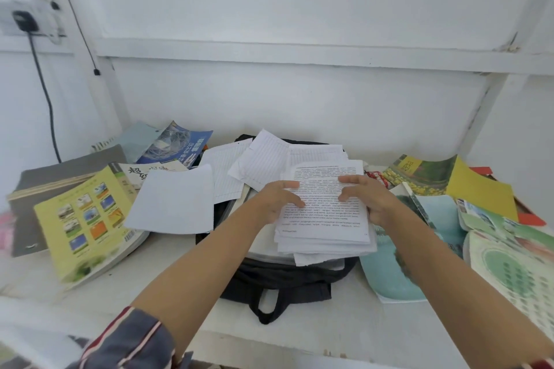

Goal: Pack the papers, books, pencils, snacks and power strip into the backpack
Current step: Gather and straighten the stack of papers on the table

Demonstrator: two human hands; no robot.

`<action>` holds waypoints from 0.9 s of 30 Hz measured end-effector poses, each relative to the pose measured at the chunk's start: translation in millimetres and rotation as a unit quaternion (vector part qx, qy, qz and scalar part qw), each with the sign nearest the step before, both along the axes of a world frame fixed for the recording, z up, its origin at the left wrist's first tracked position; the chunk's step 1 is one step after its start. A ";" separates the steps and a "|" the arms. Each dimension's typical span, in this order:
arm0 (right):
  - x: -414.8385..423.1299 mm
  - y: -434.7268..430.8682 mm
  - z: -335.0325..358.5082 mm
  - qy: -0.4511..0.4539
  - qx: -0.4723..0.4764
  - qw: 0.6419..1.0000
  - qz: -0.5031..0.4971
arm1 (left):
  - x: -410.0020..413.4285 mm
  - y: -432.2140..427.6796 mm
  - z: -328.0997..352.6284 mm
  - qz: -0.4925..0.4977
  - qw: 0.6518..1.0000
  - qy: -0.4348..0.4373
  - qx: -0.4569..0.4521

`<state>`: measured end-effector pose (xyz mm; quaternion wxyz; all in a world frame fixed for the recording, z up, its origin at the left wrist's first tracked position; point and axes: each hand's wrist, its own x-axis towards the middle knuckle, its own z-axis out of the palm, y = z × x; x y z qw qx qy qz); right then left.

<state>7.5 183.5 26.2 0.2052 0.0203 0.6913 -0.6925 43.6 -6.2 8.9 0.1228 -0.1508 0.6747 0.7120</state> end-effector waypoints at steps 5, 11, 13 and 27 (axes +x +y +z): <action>-4.4 -9.0 16.9 0.028 -0.060 0.997 0.029 | 3.5 -7.6 11.8 0.028 0.999 0.033 0.027; -11.2 -18.0 28.1 0.088 -0.062 0.994 0.035 | -2.6 -17.7 30.9 0.036 0.992 0.120 0.000; -19.8 -21.1 29.6 0.103 -0.055 0.993 0.024 | -11.5 -18.1 36.9 0.036 0.989 0.142 -0.034; -108.1 -39.6 2.9 0.052 0.053 0.997 -0.014 | -108.6 -29.8 12.7 -0.051 0.983 0.093 -0.149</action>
